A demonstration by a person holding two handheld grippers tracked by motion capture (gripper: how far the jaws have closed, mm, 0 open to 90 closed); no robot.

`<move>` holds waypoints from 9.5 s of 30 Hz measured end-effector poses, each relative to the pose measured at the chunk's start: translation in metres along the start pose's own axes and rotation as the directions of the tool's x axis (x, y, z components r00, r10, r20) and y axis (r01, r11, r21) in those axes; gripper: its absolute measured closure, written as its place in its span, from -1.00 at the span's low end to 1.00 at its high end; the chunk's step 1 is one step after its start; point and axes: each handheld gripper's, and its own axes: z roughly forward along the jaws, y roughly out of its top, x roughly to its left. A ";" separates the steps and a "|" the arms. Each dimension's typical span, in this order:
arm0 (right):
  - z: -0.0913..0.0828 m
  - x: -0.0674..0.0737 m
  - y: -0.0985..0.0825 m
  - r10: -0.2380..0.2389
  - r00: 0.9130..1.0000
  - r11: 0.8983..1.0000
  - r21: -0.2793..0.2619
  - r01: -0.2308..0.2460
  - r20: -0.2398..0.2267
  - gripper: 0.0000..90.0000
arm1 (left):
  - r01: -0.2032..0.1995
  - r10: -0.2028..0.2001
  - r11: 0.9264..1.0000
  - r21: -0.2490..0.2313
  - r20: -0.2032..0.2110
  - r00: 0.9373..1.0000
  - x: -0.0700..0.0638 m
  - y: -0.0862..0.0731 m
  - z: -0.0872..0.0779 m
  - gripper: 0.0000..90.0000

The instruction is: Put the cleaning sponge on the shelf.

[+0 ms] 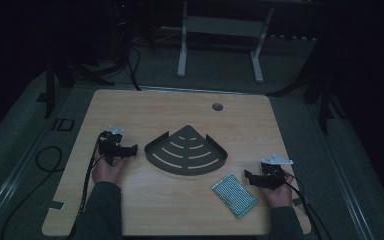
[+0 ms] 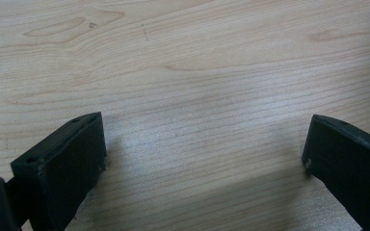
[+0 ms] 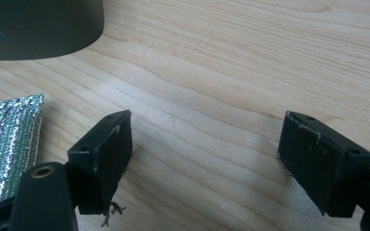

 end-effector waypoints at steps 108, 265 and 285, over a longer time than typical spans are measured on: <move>-0.025 0.022 0.040 -0.118 0.978 0.919 0.355 0.172 -0.170 0.64 | 0.003 -0.003 1.000 -0.001 -0.002 1.000 0.000 0.000 0.000 -0.95; -0.020 0.069 0.209 -0.322 0.926 0.909 0.212 0.360 -0.196 0.99 | 0.004 -0.004 1.000 0.001 -0.001 1.000 0.000 0.001 0.000 -0.95; 0.009 0.081 0.213 -0.321 0.922 0.908 0.206 0.365 -0.216 0.99 | 0.005 -0.005 1.000 -0.001 -0.002 1.000 0.000 0.001 0.001 -0.95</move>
